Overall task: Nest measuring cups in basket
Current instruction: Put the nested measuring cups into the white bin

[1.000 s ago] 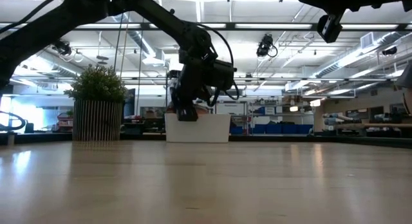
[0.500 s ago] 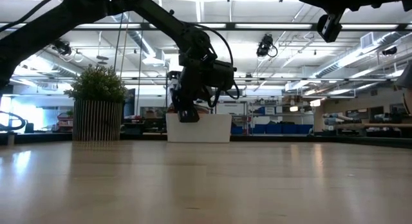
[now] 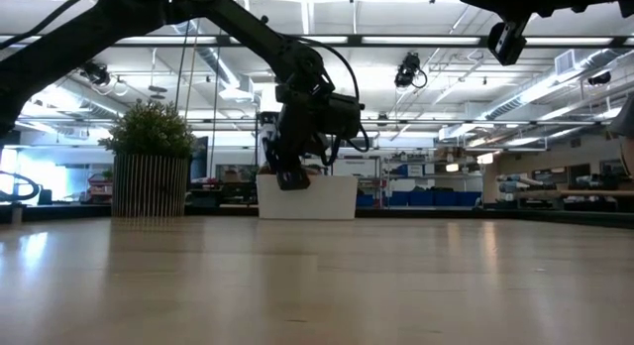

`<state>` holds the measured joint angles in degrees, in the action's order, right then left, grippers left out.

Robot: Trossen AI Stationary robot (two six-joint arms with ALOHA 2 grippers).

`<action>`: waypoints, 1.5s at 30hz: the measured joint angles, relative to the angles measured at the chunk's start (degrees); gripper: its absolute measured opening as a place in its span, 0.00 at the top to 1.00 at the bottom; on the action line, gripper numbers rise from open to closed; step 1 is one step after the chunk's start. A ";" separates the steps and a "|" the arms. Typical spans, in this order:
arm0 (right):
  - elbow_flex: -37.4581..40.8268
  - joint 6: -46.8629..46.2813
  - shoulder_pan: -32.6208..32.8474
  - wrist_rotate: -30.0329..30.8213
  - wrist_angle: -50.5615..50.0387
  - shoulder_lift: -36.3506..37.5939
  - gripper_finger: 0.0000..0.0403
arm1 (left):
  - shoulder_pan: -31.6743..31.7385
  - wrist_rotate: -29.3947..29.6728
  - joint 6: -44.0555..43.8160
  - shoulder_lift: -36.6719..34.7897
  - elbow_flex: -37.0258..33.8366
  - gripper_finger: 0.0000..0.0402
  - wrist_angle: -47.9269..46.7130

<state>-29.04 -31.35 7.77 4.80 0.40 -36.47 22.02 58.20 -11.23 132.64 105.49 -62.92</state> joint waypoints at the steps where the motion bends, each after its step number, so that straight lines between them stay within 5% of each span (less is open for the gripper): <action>1: 0.00 0.01 0.00 0.02 0.00 -0.02 0.97 | 0.00 -0.13 -0.06 0.00 0.00 0.80 0.00; 33: 0.00 0.00 0.00 0.00 -0.02 -0.02 0.97 | 0.59 0.28 5.97 0.11 -0.02 0.77 1.36; 45: 0.00 0.00 0.01 0.01 -0.03 -0.01 0.97 | 0.68 1.08 6.94 -0.11 0.04 0.57 1.42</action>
<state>-29.04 -31.35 7.79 4.81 0.38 -36.48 22.70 59.29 -4.29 132.53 105.54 -61.49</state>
